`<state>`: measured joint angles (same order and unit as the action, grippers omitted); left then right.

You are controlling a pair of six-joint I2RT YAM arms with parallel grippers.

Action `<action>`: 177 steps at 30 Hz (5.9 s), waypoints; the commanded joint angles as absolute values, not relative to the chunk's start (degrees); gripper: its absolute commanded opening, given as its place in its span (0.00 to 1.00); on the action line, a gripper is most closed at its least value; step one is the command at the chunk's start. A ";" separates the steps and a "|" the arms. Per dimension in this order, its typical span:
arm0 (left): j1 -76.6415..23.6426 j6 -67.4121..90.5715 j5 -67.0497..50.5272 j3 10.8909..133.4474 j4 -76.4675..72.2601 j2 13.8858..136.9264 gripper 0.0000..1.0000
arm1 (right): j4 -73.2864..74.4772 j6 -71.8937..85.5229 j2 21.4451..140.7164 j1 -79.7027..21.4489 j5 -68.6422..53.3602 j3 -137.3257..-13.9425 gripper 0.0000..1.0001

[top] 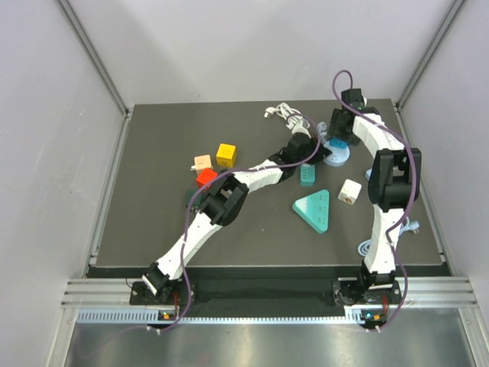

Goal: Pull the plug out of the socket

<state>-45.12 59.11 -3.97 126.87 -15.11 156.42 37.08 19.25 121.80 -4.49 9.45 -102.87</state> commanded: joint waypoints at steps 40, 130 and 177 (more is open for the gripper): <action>-45.09 45.63 -10.09 111.31 -16.51 146.02 0.07 | 36.76 22.06 109.87 -7.04 14.85 -107.25 0.00; -32.97 29.88 -3.43 60.21 13.27 62.95 0.86 | 8.37 43.74 90.51 -32.94 -15.89 -67.24 0.00; -32.17 24.79 1.06 56.69 22.32 47.64 0.87 | 11.86 44.92 108.64 -44.65 -12.75 -82.89 0.97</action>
